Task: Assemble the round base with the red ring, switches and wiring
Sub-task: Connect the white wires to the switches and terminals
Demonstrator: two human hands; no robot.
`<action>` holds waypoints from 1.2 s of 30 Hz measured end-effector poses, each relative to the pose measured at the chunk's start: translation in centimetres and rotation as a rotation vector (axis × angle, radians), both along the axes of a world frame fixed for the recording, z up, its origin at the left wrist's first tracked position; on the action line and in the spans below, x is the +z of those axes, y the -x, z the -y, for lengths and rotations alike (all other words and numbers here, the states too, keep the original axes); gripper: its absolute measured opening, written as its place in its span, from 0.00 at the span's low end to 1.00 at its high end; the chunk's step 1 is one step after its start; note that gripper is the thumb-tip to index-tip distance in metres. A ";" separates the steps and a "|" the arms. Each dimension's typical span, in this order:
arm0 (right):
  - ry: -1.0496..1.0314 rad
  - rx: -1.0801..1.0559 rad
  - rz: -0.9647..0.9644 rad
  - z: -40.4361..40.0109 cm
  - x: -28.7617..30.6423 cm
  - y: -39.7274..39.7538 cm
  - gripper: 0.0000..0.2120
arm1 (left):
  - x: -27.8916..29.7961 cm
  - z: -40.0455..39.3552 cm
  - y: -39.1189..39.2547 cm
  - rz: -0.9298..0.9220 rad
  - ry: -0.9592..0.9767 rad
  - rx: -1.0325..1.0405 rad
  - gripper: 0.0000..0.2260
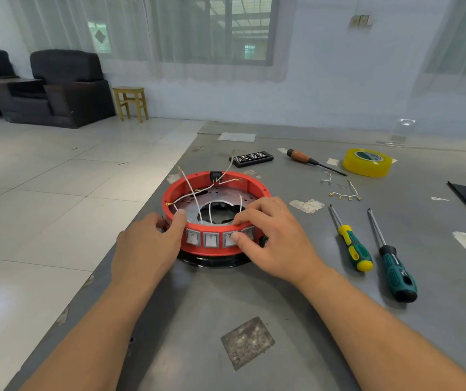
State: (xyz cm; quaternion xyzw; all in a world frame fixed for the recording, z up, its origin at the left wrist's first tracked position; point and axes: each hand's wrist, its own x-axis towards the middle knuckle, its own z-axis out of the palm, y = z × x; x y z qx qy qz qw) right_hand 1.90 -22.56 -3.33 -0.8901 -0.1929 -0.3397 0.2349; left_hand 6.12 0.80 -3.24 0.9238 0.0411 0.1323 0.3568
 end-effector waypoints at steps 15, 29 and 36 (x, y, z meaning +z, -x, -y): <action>-0.477 -0.140 -0.127 1.3 0.7 -1.4 0.04 | -0.7 4.4 2.8 0.395 -0.165 -0.519 0.12; 0.125 -0.754 -0.797 16.0 5.8 -12.6 0.16 | -2.4 6.2 1.8 0.546 -0.347 -0.389 0.16; 0.394 -0.824 -0.938 19.5 3.9 -16.7 0.22 | -2.6 6.4 1.5 0.573 -0.359 -0.377 0.16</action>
